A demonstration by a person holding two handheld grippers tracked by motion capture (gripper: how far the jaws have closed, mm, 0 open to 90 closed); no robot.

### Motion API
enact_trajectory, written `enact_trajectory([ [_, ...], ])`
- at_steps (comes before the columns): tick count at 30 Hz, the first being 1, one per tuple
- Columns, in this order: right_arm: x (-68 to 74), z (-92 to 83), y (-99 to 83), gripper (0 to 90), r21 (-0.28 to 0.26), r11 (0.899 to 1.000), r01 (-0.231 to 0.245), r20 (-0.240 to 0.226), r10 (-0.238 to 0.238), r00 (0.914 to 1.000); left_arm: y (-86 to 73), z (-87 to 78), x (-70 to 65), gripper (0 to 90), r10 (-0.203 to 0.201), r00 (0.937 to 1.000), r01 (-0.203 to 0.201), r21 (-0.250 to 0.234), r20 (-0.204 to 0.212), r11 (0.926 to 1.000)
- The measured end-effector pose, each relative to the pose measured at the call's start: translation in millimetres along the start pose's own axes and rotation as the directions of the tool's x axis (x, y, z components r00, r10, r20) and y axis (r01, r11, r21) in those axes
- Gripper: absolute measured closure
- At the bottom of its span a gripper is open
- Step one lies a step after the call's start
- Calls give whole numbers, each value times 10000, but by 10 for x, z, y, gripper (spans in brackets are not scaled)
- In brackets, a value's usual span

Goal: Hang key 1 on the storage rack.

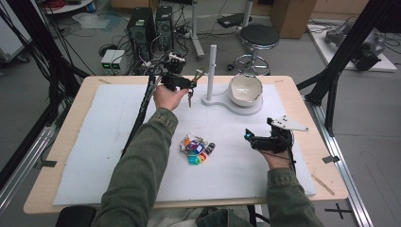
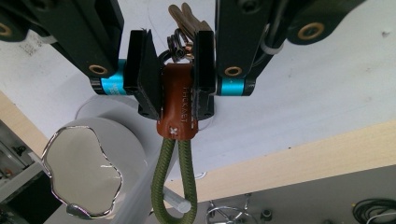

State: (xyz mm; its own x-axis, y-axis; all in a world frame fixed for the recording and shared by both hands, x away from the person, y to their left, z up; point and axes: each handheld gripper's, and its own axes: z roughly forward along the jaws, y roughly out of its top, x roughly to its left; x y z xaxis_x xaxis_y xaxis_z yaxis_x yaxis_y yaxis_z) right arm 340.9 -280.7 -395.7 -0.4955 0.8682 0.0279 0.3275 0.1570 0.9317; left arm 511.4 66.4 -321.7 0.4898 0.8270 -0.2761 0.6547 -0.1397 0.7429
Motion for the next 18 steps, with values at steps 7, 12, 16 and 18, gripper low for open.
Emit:
enact_trajectory([
  [7, 3, 0, -7, 6, 78, 10000, -4, 25, 3, 10000, -20, 113, 15, 726, 196, 9998, -197, 158, 100, 9997],
  [12, 1, -2, -18, 6, 151, 9999, 26, 70, -27, 10000, -37, 203, 5, 725, 209, 9997, -212, 264, 125, 9994],
  [16, -6, -15, -20, 6, 123, 9999, 6, 127, -7, 9999, -57, 246, 5, 722, 310, 9992, -316, 200, 270, 9993],
  [18, -8, -15, -21, 6, 131, 9999, 38, 124, -40, 9999, -61, 259, 3, 722, 401, 9989, -406, 199, 244, 9990],
])
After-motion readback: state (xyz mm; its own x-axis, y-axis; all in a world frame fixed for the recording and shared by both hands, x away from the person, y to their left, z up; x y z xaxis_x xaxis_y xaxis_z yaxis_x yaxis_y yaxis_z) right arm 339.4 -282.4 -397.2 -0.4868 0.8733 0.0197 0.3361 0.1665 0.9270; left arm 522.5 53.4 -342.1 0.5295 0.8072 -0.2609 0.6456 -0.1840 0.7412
